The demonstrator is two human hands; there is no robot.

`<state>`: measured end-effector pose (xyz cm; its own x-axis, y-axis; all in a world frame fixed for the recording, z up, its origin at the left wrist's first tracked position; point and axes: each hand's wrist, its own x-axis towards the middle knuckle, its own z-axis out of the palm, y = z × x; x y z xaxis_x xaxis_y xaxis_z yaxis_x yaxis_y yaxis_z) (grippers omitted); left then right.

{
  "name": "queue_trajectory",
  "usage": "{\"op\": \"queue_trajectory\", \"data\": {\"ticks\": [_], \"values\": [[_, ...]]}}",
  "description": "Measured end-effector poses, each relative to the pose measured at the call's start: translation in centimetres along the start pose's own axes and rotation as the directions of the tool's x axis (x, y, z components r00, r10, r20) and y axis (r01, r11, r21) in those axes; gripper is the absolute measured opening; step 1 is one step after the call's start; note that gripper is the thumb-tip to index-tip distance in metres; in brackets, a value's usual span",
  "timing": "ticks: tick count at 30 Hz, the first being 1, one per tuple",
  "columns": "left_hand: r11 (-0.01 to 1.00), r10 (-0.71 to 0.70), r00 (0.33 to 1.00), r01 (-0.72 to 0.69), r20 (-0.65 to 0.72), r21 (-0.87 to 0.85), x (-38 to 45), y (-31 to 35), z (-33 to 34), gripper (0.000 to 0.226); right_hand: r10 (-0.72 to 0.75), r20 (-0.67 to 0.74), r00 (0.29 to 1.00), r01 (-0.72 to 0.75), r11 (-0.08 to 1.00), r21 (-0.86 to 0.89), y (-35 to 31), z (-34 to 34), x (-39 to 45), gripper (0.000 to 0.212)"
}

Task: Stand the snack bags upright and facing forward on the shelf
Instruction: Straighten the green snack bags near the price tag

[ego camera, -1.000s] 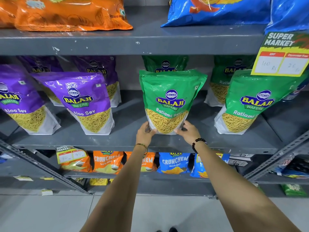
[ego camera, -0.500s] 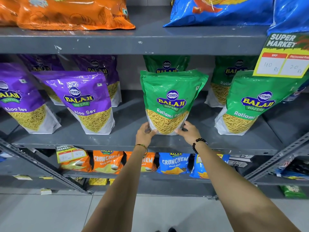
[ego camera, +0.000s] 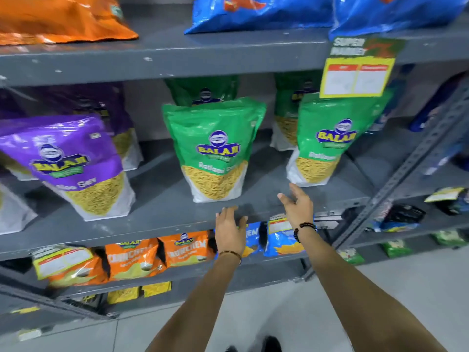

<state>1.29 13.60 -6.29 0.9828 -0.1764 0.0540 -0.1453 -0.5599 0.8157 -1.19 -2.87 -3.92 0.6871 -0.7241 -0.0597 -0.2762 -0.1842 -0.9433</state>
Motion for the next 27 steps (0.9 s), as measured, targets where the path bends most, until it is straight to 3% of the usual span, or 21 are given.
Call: {"op": "queue_trajectory", "data": {"ticks": [3,6,12,16,20,27], "values": [[1.000,0.013,0.997,-0.010,0.080,-0.028,0.5,2.7,2.5,0.043,0.038,-0.099,0.994,-0.040,0.999,-0.021,0.8,-3.7,1.1,0.055],[0.998,0.016,0.990,-0.007,0.141,-0.066,1.7,5.3,4.6,0.050,0.086,-0.091,0.992,-0.085,0.996,0.013,1.7,-6.8,3.4,0.066],[0.981,-0.046,0.960,0.096,0.277,-0.171,5.0,8.4,9.0,0.078,0.081,0.156,0.984,-0.085,0.996,0.016,2.4,-10.3,8.3,0.084],[0.952,-0.095,0.955,0.169,0.280,-0.254,6.4,10.4,11.2,0.092,0.045,0.299,0.953,-0.057,0.998,0.032,2.6,-11.5,11.0,0.093],[0.972,-0.111,0.960,0.159,0.257,-0.174,7.2,11.1,12.8,0.090,-0.013,0.422,0.906,0.005,1.000,0.020,2.4,-12.1,12.7,0.096],[0.960,-0.165,0.973,0.196,0.160,-0.198,7.0,11.6,14.2,0.066,-0.028,0.435,0.900,0.039,0.999,-0.016,2.6,-12.6,14.2,0.089]]}}
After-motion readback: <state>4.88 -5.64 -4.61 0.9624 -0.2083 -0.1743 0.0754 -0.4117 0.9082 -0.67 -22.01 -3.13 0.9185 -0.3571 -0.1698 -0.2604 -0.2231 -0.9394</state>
